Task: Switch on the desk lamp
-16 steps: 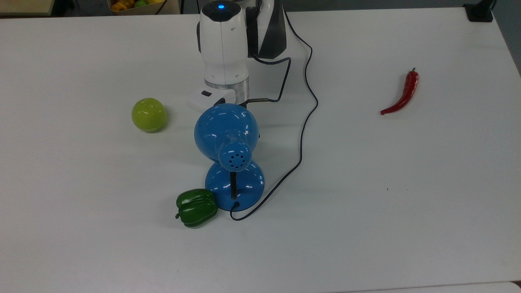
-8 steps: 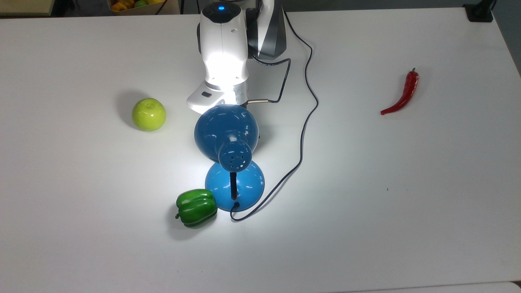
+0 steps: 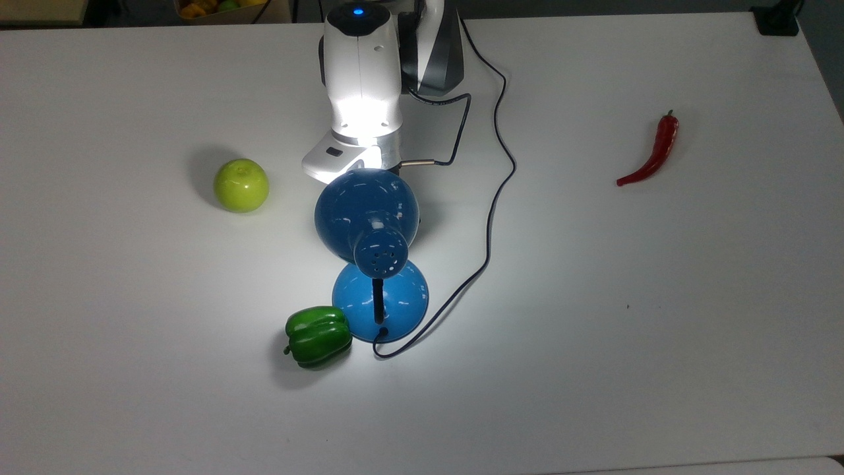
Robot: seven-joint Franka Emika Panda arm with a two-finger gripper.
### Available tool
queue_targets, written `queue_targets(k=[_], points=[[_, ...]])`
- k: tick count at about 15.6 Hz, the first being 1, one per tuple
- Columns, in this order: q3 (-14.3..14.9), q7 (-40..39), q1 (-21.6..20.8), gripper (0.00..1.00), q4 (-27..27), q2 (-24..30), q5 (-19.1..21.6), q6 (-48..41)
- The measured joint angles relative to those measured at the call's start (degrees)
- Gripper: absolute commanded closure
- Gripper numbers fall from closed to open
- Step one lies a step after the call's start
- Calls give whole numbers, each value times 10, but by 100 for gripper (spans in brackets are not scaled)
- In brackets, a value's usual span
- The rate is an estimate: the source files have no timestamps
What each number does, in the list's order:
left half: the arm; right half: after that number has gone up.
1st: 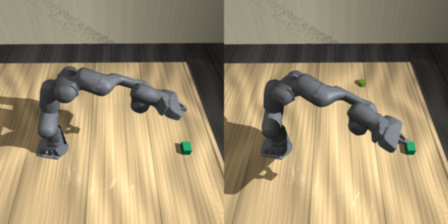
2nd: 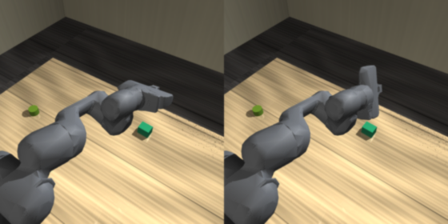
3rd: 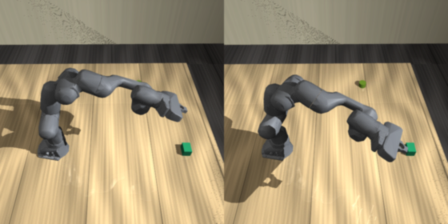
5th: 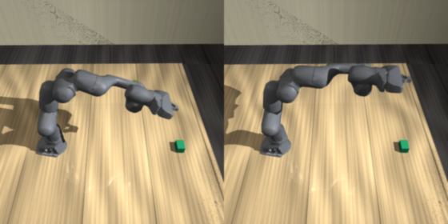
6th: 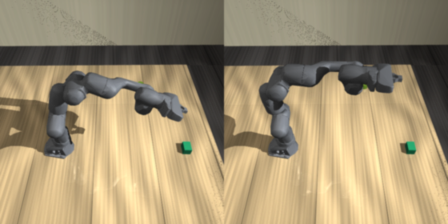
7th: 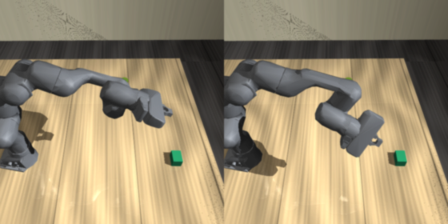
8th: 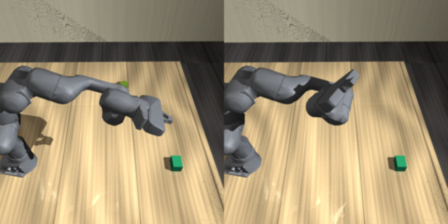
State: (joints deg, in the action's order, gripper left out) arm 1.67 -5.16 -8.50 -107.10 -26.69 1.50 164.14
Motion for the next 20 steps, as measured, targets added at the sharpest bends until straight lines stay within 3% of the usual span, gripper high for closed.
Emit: queue_targets(k=[5, 6, 9, 11, 14, 20], points=[[0, 0, 0, 100, -8, 57, 0, -150], [0, 0, -1, 92, -8, 74, 0, -185], [0, 0, -2, 47, -8, 123, 0, -301], [0, 5, -8, 3, -3, 154, 0, -395], [0, 24, -12, 0, 19, 190, 0, -505], [1, 34, -12, 0, 75, 237, 0, -621]])
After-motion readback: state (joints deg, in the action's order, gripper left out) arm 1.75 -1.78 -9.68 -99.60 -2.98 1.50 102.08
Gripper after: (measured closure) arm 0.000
